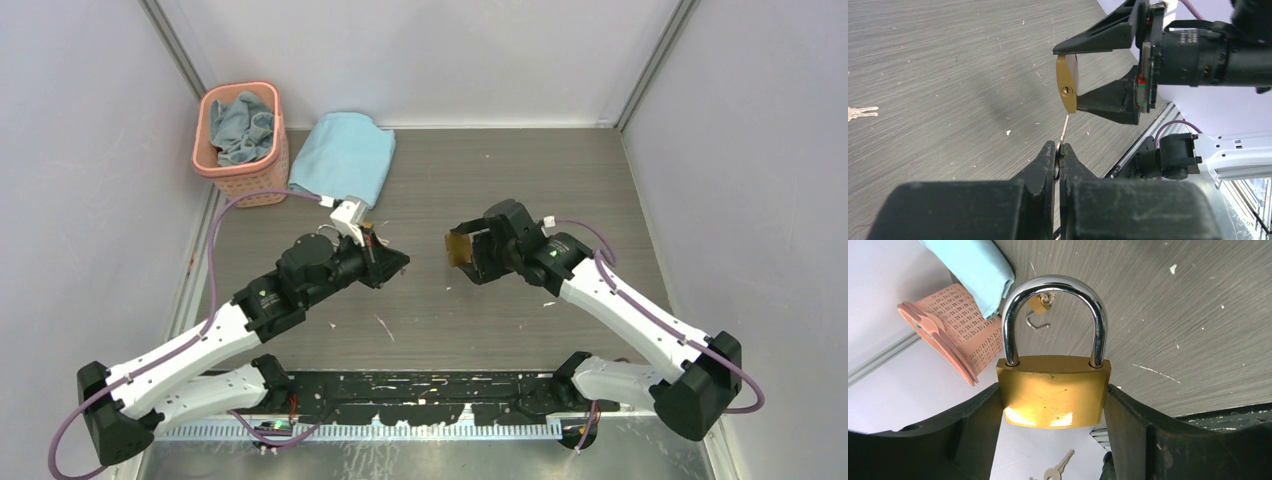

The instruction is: Unlock with the key

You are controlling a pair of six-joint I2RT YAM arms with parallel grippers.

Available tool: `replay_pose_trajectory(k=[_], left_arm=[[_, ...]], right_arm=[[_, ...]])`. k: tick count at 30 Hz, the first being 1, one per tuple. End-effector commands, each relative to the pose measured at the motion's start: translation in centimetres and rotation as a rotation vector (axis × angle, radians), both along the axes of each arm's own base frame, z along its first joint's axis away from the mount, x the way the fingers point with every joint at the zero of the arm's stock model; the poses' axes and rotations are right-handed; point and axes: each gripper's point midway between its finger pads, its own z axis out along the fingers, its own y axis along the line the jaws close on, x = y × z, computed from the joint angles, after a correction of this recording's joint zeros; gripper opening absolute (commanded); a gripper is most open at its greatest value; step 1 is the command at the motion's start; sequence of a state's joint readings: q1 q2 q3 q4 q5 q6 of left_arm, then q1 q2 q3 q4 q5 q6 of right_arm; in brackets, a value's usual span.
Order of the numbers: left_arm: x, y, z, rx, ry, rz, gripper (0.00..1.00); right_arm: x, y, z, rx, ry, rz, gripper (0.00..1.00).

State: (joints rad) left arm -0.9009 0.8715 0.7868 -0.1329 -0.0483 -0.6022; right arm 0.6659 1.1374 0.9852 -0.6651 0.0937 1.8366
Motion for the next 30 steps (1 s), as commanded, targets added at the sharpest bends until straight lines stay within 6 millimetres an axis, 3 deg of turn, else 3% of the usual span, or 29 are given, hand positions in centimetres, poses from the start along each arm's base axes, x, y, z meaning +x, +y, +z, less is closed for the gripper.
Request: replay_pose_trajectory(k=[1,13,30], left_arm=[[0.5,-1.6,2.9,-0.101,-0.052,-0.028,0.0],[0.6,-3.9,2.0,-0.097,-0.046,-0.06,0.0],[1.7,-5.1,0.7,-0.085,-0.043,-0.036,0.0]], right_arm=[[1.0,0.4,7.2,0.08,-0.167,-0.106,0.01],[0.3,1.3,7.8,0.047,-0.209,-0.099,0.01],[0.0,2.0,7.9,0.062,-0.204,-0.078,0.01]])
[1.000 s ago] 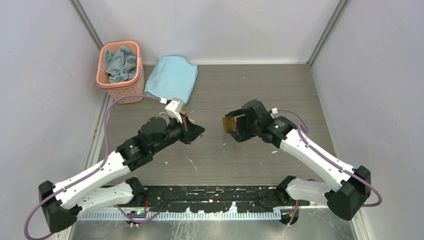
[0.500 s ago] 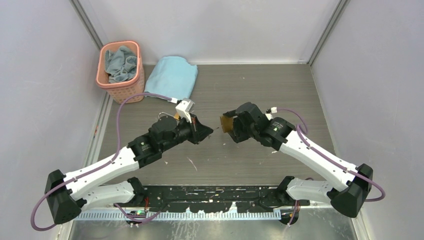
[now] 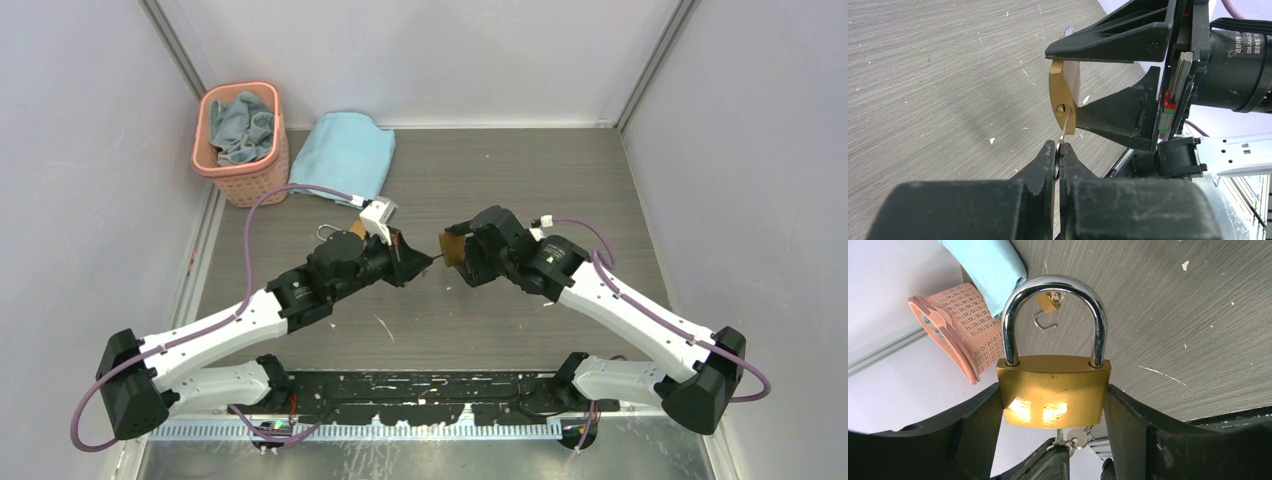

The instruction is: Unlock with the key

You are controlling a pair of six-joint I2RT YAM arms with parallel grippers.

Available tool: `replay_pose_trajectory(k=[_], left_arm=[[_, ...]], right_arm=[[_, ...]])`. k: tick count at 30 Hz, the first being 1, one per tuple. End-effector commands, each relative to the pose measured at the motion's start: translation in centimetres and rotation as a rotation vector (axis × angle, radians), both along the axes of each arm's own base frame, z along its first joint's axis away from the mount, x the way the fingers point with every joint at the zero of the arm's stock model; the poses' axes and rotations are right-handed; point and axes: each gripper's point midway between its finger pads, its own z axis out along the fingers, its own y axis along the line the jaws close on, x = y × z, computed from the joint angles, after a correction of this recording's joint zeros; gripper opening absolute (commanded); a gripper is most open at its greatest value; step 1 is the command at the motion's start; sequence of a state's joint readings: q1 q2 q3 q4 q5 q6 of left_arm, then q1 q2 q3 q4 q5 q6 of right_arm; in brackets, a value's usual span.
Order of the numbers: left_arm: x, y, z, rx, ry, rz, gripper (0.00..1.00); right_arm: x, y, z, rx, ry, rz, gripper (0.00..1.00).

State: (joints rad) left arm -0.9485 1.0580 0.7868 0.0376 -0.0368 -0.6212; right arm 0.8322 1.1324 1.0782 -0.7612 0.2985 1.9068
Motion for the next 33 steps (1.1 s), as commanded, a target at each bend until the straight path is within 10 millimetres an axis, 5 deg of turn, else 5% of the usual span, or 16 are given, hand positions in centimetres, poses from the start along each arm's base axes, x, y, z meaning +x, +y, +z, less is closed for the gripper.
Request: replay_pose_trajectory(k=[1,33], left_arm=[[0.8,-0.7,2.9,-0.087,-0.067,0.021,0.0],[1.2,-2.8,2.6,-0.134,-0.051,0.095,0.0]], right_arm=[[1.5,0.9,5.4,0.127,-0.127,-0.041,0.01],[1.9,1.0,5.4,0.133,-0.102,-0.09,0.01]])
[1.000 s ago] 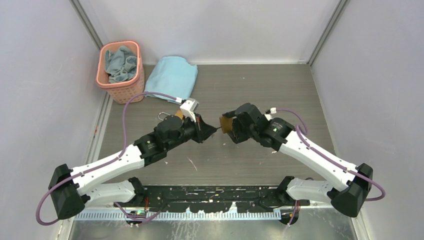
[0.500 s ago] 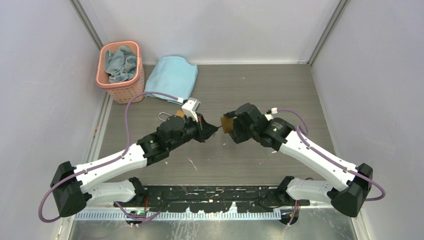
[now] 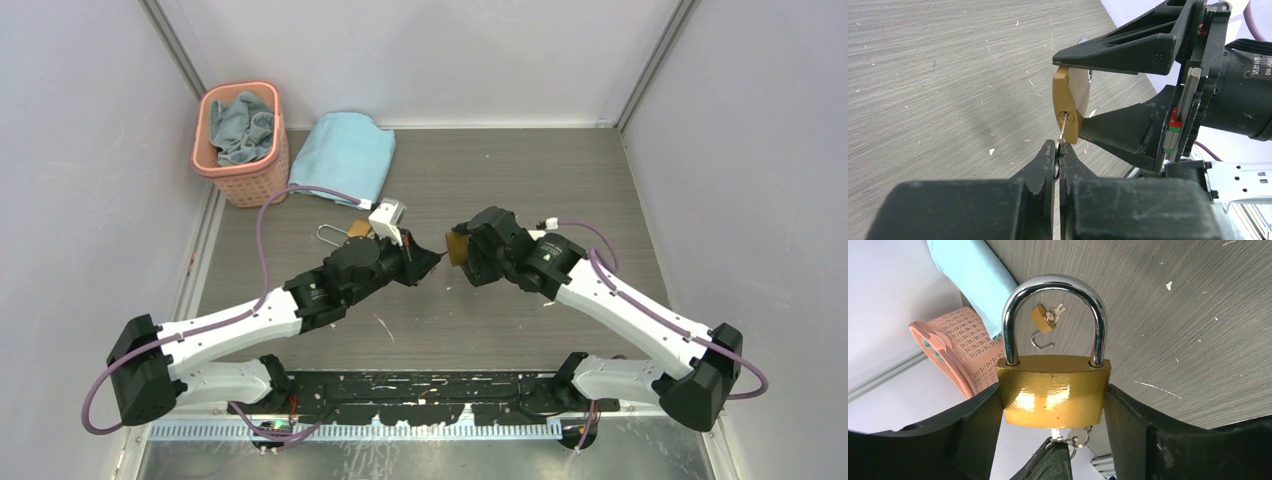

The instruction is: Unlock with the key

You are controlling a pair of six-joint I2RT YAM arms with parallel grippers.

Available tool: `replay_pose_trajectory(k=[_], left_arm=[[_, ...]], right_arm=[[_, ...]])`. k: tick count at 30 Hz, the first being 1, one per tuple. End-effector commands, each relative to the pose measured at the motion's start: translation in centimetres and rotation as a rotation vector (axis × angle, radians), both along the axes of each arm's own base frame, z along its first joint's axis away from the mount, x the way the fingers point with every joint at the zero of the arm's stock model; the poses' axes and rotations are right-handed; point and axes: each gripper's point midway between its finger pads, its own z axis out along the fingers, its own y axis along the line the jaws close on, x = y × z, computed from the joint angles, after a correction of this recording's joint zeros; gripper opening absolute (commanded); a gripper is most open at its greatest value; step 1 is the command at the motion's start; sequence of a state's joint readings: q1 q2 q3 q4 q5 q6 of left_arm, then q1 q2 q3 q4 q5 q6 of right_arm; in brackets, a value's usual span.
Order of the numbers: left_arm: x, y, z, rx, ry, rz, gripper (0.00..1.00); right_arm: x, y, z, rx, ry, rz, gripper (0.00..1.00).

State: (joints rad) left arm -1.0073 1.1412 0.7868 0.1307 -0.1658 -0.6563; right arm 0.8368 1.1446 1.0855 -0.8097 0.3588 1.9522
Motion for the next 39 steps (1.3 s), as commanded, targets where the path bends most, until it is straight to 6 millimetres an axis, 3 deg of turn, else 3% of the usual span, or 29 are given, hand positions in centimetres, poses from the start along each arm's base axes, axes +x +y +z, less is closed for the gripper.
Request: replay_pose_trajectory(k=[1,14,24,28,34,39], left_arm=[[0.2,-1.2,3.5,-0.121,-0.05,0.021,0.0],[-0.3,-2.3,3.7,-0.21,0.036,0.01,0.0],[-0.9,-2.8,4.3,-0.271,0.118,0.003,0.0],[-0.5,-2.4,4.4,-0.236,0.06,0.005,0.0],[-1.2,-3.2,4.3,-0.07,-0.175,-0.151,0.0],[-0.4,-2.3,4.2,-0.019,-0.251,-0.117,0.0]], right_arm=[[1.5,2.2,6.2,0.169,-0.123,-0.021,0.01],[1.5,3.2,6.7,0.184,-0.147,0.027,0.01],[1.4,4.0,8.1,0.193,-0.206,0.088,0.01],[1.1,4.2,8.2,0.193,-0.209,0.108,0.01],[0.8,4.3,8.8,0.184,-0.221,0.136,0.01],[0.5,4.5,9.0,0.184,-0.228,0.164,0.01]])
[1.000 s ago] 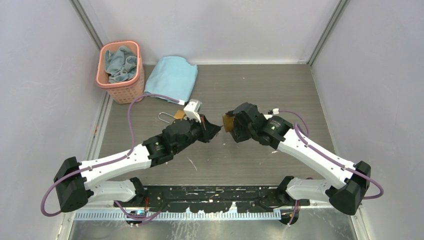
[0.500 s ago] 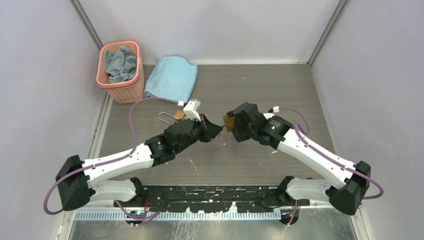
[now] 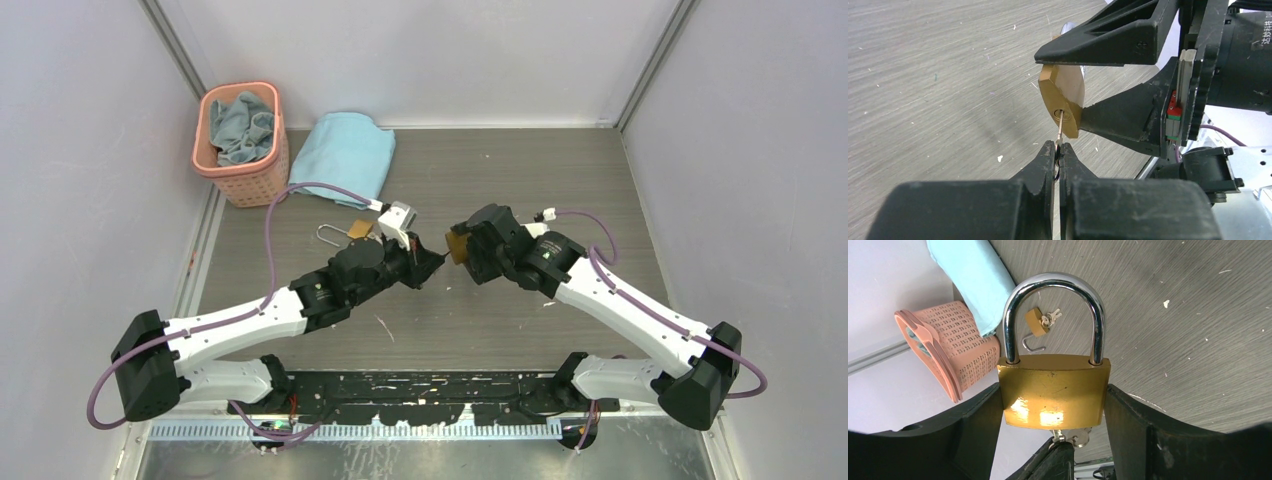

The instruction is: Unlock with the key

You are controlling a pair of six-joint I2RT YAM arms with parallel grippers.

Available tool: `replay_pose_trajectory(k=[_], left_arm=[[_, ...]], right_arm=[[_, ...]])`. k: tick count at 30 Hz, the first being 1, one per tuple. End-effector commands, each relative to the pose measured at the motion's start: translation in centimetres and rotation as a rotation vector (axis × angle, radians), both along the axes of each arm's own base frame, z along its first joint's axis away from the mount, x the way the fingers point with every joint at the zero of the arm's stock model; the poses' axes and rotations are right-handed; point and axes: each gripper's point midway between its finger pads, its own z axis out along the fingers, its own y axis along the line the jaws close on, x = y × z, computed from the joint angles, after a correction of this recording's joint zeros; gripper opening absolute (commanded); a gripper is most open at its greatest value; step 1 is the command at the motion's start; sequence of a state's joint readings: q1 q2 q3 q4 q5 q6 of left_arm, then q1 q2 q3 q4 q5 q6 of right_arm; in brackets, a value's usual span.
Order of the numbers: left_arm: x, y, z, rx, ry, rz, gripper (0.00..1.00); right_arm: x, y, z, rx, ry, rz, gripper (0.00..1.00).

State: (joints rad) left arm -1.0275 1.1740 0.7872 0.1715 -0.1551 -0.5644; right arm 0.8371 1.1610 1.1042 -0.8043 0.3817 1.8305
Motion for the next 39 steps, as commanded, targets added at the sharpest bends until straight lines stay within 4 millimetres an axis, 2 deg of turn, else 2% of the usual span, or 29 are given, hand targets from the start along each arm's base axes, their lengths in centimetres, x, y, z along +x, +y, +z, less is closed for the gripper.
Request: replay_pose_trajectory(k=[1,4,8,10,13,24,28,31,36,39], left_arm=[[0.0,-1.3,4.7,-0.077,-0.17,-0.06,0.0],[0.4,-1.0,5.1,-0.158,-0.072,-0.001,0.0],[1.1,-1.0,4.9,-0.341,0.195,0.057,0.0],[1.1,-1.4,5.1,-0.397,0.263,0.048,0.0],[1.2,-1.6,5.5,-0.4,0.251,0.039,0.0],[3.9,0.2,3.5,-0.07,-0.072,0.082,0.0],[4.4,0.3,3.5,-0.039,-0.109,0.088,0.0],[4.0,-0.2,4.0,-0.102,-0.045,0.088,0.0],[2.9,-0.6,5.6,-0.28,0.207,0.068,0.0],[2.7,-0.1,6.0,-0.308,0.318,0.067,0.0]], right_arm=[[0.2,4.6,9.1,0.281,-0.177,0.108,0.01],[0.2,4.6,9.5,0.294,-0.203,0.117,0.01],[0.3,5.1,9.9,0.302,-0.234,0.148,0.01],[0.2,5.4,10.1,0.307,-0.235,0.162,0.01],[0.1,5.4,10.0,0.305,-0.231,0.166,0.01],[-0.3,5.7,9.5,0.282,-0.208,0.183,0.01],[-0.2,6.0,9.4,0.275,-0.207,0.187,0.01],[-0.1,6.1,9.7,0.267,-0.231,0.196,0.01],[-0.1,6.8,10.3,0.229,-0.3,0.271,0.01],[-0.3,6.6,10.4,0.184,-0.329,0.303,0.01]])
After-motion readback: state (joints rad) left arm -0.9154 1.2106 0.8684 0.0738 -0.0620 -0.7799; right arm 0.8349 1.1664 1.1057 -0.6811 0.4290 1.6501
